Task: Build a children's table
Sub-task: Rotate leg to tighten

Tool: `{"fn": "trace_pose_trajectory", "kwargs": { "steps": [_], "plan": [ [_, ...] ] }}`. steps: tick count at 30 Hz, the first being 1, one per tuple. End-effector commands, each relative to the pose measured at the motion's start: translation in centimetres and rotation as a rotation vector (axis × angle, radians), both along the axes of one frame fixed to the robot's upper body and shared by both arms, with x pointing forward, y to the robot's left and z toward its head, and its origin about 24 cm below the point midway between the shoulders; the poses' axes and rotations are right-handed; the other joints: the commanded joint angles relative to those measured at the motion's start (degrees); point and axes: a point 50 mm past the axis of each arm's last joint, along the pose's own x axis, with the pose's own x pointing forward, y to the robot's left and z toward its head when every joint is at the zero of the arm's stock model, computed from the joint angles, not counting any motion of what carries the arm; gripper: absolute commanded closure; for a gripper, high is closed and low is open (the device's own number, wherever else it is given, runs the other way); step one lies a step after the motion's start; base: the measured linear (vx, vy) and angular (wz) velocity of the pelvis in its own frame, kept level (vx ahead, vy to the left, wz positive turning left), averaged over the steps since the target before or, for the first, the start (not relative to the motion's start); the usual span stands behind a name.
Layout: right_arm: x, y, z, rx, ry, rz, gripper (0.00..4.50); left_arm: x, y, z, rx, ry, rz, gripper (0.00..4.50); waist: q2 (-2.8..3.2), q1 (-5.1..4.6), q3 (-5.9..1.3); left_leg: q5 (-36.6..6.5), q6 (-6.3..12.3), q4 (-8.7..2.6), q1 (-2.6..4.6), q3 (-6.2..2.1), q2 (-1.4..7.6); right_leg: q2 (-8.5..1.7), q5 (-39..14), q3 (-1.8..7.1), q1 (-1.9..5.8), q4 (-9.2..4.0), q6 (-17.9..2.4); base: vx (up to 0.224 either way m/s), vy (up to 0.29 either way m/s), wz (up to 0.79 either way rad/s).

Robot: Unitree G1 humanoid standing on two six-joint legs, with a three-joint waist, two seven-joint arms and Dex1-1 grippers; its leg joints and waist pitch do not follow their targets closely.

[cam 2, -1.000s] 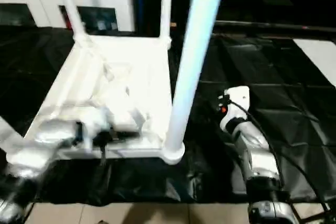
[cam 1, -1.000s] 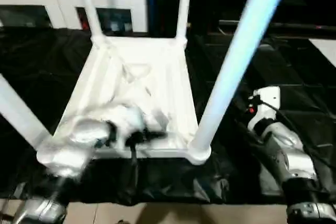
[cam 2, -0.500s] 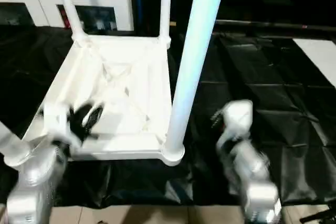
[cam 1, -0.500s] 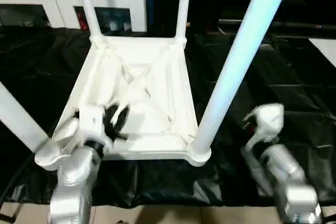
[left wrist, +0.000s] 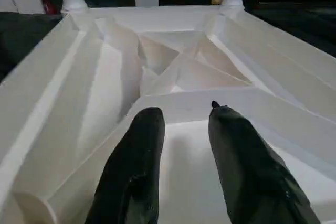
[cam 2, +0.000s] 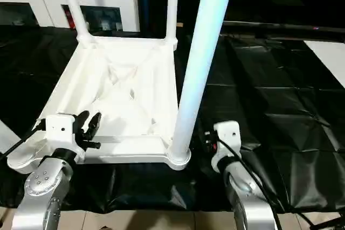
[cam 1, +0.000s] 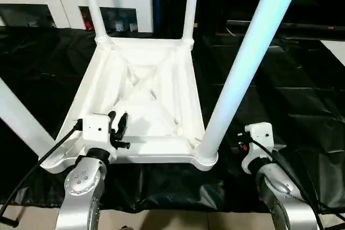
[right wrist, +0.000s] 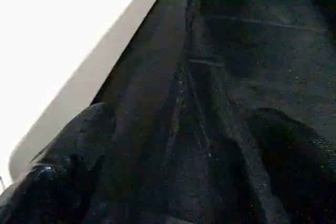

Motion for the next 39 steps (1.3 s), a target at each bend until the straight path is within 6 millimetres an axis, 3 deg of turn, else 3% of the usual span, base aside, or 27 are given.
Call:
{"fn": "trace_pose_trajectory", "kwargs": {
  "steps": [1,2,3,4,5,6,7,8,9,10,11,12,13,14,15,16,17,19,20,22,25,29,33,34,36,38,39],
  "plan": [
    [-0.1,-0.1,0.1,-0.024,0.010,0.002,0.00,-0.4,-0.2,-0.1,0.019,0.017,-0.010,2.84,-0.14,0.17,-5.02,23.0,12.70,-0.25,-1.17,1.08,-2.96,0.93,36.5,-0.56,1.88,-1.43,-15.7,-0.058,0.010,-0.02],
    [-0.2,-0.2,0.2,-0.023,0.004,0.003,0.00,-0.6,-0.2,-0.2,0.022,0.021,-0.007,2.84,-0.25,0.18,-5.09,17.0,15.12,0.06,-1.72,1.24,-2.87,0.40,30.4,-0.73,1.13,-2.54,-17.2,-0.103,0.021,-0.02],
    [-0.2,-0.3,0.2,-0.020,-0.001,0.004,0.00,-0.7,-0.2,-0.2,0.022,0.021,-0.006,2.84,-0.09,0.21,-4.67,11.8,15.80,-0.36,-2.01,1.24,-2.52,0.11,23.8,-0.90,0.65,-3.44,-17.5,-0.103,0.021,-0.02],
    [-0.3,-0.5,0.3,-0.021,-0.002,0.005,0.00,-0.9,-0.2,-0.2,0.022,0.019,-0.009,2.84,0.24,-0.07,-3.75,-5.3,14.28,-1.34,-1.52,1.29,-1.34,-0.32,-0.1,-1.28,0.54,-5.44,-15.7,-0.131,0.054,-0.02],
    [-0.3,-0.6,0.3,-0.021,-0.002,0.006,0.00,-0.9,-0.2,-0.2,0.022,0.017,-0.011,2.84,0.61,-0.73,-2.33,-25.3,8.28,-2.32,0.66,1.00,-0.48,-0.40,-28.6,-2.45,0.04,-7.09,-9.4,-0.171,0.051,-0.07],
    [-0.4,-0.8,0.3,-0.019,-0.001,0.009,0.00,-1.1,-0.2,0.0,0.020,0.005,-0.025,2.84,0.76,-1.41,-1.20,-34.1,4.49,-2.23,2.36,0.52,-0.20,-0.02,-40.0,-3.79,-1.11,-8.62,-4.1,-0.171,0.051,-0.07],
    [-0.4,-1.0,0.2,-0.017,-0.001,0.012,0.00,-1.3,-0.2,0.1,0.018,-0.004,-0.036,2.84,2.34,-3.04,0.54,-49.1,-0.50,-5.08,3.79,-0.86,1.11,3.01,-41.9,-9.08,-0.45,-9.77,3.0,-0.160,0.048,-0.13],
    [-0.8,-1.5,0.1,-0.011,0.016,0.077,0.00,-2.0,0.1,0.2,0.026,-0.016,-0.037,2.84,4.17,1.72,0.92,-58.0,-5.26,-11.97,-5.86,2.40,1.43,2.04,-18.3,-8.40,9.34,7.31,-3.7,-0.087,0.057,-0.12],
    [-1.0,-1.8,0.0,-0.027,0.026,0.090,0.00,-2.3,0.3,0.3,0.011,-0.015,-0.041,2.84,3.13,3.14,1.06,-59.6,-5.73,-12.72,-5.97,4.33,0.56,2.50,-16.3,-8.31,9.73,7.84,-3.5,-0.087,0.057,-0.12],
    [-1.3,-2.6,-0.1,-0.050,0.040,0.113,0.00,-2.9,0.7,0.2,0.004,-0.004,-0.040,2.64,-0.27,3.08,-1.23,-40.0,-2.61,-7.28,0.54,4.29,2.59,-1.59,-36.8,0.71,6.85,6.33,0.9,-0.043,-0.073,0.04],
    [-1.3,-2.7,-0.1,-0.050,0.040,0.115,0.00,-3.0,0.7,0.2,0.004,-0.003,-0.039,2.64,-3.06,2.72,-0.47,-27.8,-2.81,2.14,3.25,1.73,0.74,-8.10,-56.7,2.35,2.03,-4.92,2.6,-0.039,-0.129,0.05],
    [-1.5,-3.3,-0.1,-0.052,0.048,0.135,0.00,-3.5,1.1,0.2,0.011,0.003,-0.025,2.54,-1.56,3.19,0.72,-5.4,1.95,7.00,1.43,-2.83,-1.72,-9.54,-65.7,6.93,2.16,-8.39,-1.0,-0.039,-0.129,0.05],
    [-1.7,-3.8,0.0,-0.051,0.056,0.141,0.00,-3.8,1.3,0.2,0.013,0.002,-0.008,2.45,-2.07,3.92,0.69,-2.8,2.40,6.47,-0.85,-3.83,-2.98,-8.23,-60.2,6.01,5.26,-7.06,-1.6,0.000,0.000,0.00],
    [-1.8,-4.2,0.0,-0.052,0.063,0.146,0.00,-4.0,1.6,0.3,0.020,0.001,0.012,2.37,-1.09,4.77,0.90,-7.7,-0.01,0.55,0.47,-3.35,-0.55,-5.30,-47.3,3.34,5.11,-4.70,-3.6,0.000,0.000,0.00],
    [-2.0,-4.6,0.1,-0.056,0.068,0.160,0.00,-4.2,1.9,0.3,0.029,-0.004,0.043,2.37,-0.54,5.12,-0.54,-12.7,0.61,-1.54,3.41,-2.41,-0.19,-1.17,-27.4,2.29,4.09,-2.41,-6.6,0.000,0.000,0.00],
    [-2.3,-5.1,0.1,-0.061,0.082,0.183,0.00,-4.5,2.0,0.4,0.022,-0.008,0.066,2.17,0.05,4.63,-0.73,-16.1,1.45,-2.37,4.37,-2.46,0.87,-1.40,-22.4,2.65,3.95,-2.34,-8.1,-0.143,-0.010,0.41],
    [-2.5,-5.5,0.2,-0.066,0.091,0.205,0.00,-4.8,2.2,0.4,0.027,-0.012,0.083,2.08,1.00,4.15,-0.42,-19.8,1.31,-3.46,4.03,-2.14,1.41,-1.76,-19.8,2.84,4.54,-2.70,-10.4,-0.120,0.007,0.23],
    [-3.0,-5.9,0.4,-0.063,0.093,0.258,0.00,-5.1,2.4,0.5,0.027,-0.019,0.114,1.96,1.49,3.70,-0.33,-20.5,0.54,-4.78,2.96,-2.28,1.97,-1.94,-16.3,2.18,5.73,-3.05,-10.1,-0.074,0.036,0.11],
    [-3.4,-6.1,0.8,-0.050,0.092,0.313,0.00,-5.4,2.7,0.6,0.033,-0.027,0.153,1.88,1.29,3.59,-0.20,-22.8,-0.27,-5.03,2.94,-2.16,1.78,-2.04,-17.0,2.29,5.71,-3.49,-9.1,-0.012,0.072,-0.04],
    [-4.0,-5.8,1.3,-0.021,0.090,0.413,0.00,-5.8,2.9,0.7,0.030,-0.040,0.204,1.69,1.14,3.72,-0.28,-23.0,-0.11,-5.21,2.79,-2.27,1.79,-2.53,-16.5,2.46,6.05,-3.93,-8.1,-0.002,0.063,-0.03],
    [-4.8,-4.5,2.2,0.069,0.093,0.567,0.00,-6.1,3.3,1.0,0.037,-0.061,0.264,1.44,0.93,3.25,-0.49,-20.5,0.97,-5.17,2.34,-2.24,1.48,-2.77,-14.1,2.34,6.51,-4.08,-7.8,0.000,0.000,0.00],
    [-5.3,-2.3,2.6,0.153,0.108,0.756,0.00,-5.9,4.0,0.9,0.058,-0.060,0.326,1.22,0.96,2.69,-1.12,-12.7,3.34,-4.31,1.87,-2.27,1.32,-2.71,-3.4,2.22,6.80,-3.34,-8.1,0.000,0.000,0.00],
    [-4.4,-1.2,2.4,0.132,0.087,0.806,0.00,-5.4,5.0,0.2,0.067,-0.038,0.348,0.86,0.55,2.39,-1.14,-12.5,3.64,-4.13,1.98,-2.02,1.08,-2.73,-5.2,2.15,6.58,-3.47,-8.7,0.000,0.000,0.00],
    [-3.6,-0.8,2.3,0.126,0.061,0.793,0.00,-5.0,5.3,-0.2,0.073,-0.019,0.332,0.86,0.87,2.45,-1.12,-13.1,3.31,-4.24,2.14,-1.99,1.06,-2.73,-7.2,2.15,6.36,-3.54,-8.9,0.000,0.000,0.00],
    [-2.4,-0.2,2.3,0.138,0.027,0.770,0.00,-4.4,6.0,-0.6,0.095,0.003,0.323,0.79,0.60,2.43,-1.24,-13.6,2.57,-4.25,2.24,-1.87,0.84,-2.72,-9.9,2.18,6.10,-3.61,-9.0,0.000,0.000,0.00],
    [-1.5,0.5,2.4,0.156,0.005,0.752,0.00,-3.8,6.7,-0.8,0.101,0.010,0.327,0.52,0.92,2.45,-1.23,-14.2,1.46,-4.58,2.43,-2.01,1.05,-2.72,-10.5,2.20,5.94,-3.49,-9.1,0.000,0.000,0.00],
    [-0.9,1.3,2.4,0.178,-0.009,0.747,0.00,-3.2,7.4,-0.7,0.107,0.011,0.324,0.48,0.20,2.38,-1.22,-13.9,1.40,-4.64,2.34,-2.01,1.18,-2.72,-9.8,2.16,6.11,-3.43,-9.1,0.000,0.000,0.00]
  ]
}}
